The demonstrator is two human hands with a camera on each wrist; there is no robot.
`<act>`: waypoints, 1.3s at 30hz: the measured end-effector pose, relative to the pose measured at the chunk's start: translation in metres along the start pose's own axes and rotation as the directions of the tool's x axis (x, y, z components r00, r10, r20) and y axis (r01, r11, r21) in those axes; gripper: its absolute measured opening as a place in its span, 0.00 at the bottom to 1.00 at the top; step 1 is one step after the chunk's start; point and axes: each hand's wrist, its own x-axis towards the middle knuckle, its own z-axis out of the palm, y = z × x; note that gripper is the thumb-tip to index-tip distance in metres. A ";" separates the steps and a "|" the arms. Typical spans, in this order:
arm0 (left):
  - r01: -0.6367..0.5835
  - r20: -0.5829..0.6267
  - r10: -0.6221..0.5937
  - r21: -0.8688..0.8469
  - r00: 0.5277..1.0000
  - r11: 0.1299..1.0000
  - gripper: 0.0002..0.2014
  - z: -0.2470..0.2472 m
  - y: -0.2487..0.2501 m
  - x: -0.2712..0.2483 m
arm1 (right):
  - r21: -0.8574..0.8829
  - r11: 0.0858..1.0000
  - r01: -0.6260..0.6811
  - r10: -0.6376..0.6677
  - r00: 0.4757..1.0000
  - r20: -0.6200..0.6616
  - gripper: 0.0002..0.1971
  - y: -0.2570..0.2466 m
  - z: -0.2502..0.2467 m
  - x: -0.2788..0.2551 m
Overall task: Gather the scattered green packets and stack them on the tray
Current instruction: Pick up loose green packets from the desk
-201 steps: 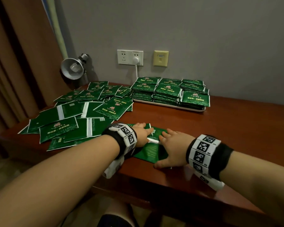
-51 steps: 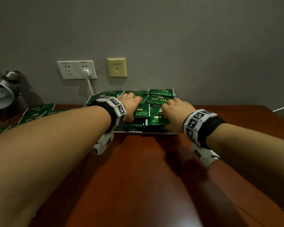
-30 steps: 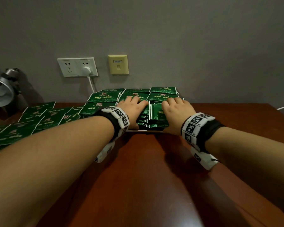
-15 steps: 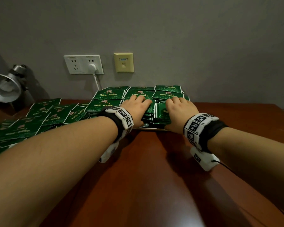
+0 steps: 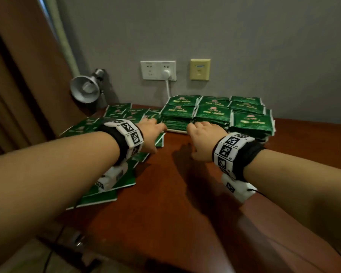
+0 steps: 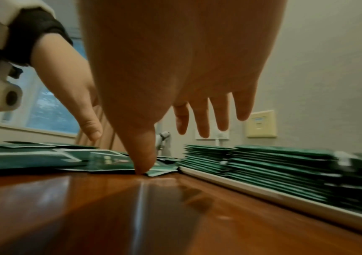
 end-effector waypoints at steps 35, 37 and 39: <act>-0.308 0.079 0.331 -0.216 0.940 0.927 0.22 0.063 0.048 -0.120 | -0.247 0.939 0.238 -0.199 0.965 0.171 0.17 -0.094 0.012 -0.082; -0.373 0.056 0.397 -0.244 0.916 0.895 0.19 0.059 0.069 -0.117 | -0.270 0.940 0.210 -0.174 0.973 0.150 0.16 -0.075 0.012 -0.102; -0.431 0.023 0.453 -0.268 0.891 0.862 0.18 0.054 0.089 -0.115 | -0.274 0.948 0.164 -0.128 0.981 0.144 0.17 -0.057 0.012 -0.122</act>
